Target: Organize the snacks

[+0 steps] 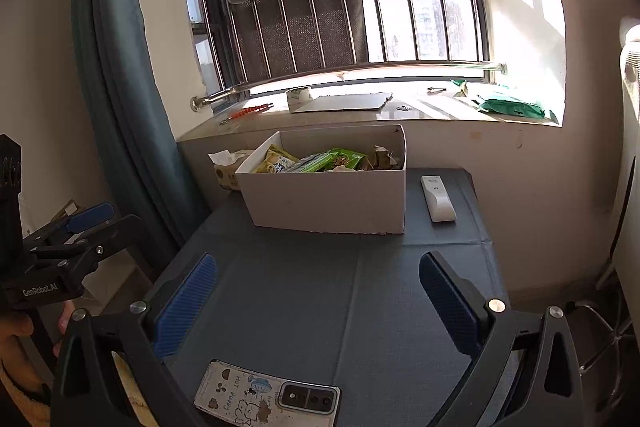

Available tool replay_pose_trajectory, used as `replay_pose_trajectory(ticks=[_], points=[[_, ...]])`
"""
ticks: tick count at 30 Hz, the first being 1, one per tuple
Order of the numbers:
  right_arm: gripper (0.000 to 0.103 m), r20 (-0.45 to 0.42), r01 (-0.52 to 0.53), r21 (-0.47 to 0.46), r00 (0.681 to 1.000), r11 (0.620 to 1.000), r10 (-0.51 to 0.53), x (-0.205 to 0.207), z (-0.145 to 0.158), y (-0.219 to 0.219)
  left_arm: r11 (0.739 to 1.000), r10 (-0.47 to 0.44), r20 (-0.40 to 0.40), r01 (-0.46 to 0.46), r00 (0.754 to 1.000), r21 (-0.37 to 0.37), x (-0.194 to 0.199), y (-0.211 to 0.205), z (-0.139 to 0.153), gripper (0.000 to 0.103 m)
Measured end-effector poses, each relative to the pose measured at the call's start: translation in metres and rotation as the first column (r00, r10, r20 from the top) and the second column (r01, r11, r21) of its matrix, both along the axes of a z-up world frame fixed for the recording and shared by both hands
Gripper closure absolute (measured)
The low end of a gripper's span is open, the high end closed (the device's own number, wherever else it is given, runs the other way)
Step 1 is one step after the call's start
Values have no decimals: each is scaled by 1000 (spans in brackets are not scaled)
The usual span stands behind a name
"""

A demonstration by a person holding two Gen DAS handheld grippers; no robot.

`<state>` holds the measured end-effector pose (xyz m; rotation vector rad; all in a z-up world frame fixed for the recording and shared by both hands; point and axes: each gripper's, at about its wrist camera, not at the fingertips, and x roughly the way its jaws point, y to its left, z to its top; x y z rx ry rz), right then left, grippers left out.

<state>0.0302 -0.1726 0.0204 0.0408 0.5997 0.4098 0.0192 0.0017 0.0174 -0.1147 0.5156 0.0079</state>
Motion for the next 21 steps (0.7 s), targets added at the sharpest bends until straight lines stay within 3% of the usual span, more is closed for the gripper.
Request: replay_pose_trajectory(ticks=[21], points=[[0,-5,-14,1,1000,1000,14,0,-2,2,1000,6,-13,-6,1000,-3,1,1,-3,0]])
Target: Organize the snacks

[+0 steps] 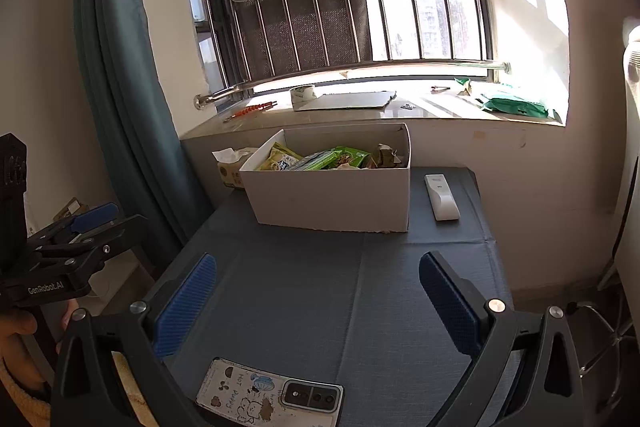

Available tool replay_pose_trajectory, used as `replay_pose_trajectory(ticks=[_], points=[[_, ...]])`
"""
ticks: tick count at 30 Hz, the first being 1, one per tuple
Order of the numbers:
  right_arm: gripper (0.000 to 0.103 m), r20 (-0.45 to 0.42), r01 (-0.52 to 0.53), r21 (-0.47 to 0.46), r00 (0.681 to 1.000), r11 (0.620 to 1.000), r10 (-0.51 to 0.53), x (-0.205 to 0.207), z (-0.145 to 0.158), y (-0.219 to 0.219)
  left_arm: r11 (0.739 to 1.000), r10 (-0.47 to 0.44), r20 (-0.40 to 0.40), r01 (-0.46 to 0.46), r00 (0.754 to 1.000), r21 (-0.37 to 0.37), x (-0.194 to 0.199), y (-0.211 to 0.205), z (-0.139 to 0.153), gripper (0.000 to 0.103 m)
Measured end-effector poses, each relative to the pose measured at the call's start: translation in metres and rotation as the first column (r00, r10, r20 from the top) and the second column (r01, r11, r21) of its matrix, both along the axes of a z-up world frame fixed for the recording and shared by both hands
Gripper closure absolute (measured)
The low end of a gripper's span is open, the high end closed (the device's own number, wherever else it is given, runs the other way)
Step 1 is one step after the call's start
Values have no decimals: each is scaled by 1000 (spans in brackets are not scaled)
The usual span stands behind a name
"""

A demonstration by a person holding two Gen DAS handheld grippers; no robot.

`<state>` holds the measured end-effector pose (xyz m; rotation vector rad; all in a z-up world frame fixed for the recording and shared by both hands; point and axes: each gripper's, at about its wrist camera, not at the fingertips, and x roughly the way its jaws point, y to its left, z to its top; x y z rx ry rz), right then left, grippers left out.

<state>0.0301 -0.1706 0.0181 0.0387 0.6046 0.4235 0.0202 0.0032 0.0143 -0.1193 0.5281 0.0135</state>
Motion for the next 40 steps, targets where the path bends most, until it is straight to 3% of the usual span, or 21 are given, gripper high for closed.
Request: replay_pose_trajectory(ticks=[40], points=[[0,-12,-13,-5,1000,1000,12,-1,-3,2,1000,-7,4,7,1000,12,-2,-2,-1,0]])
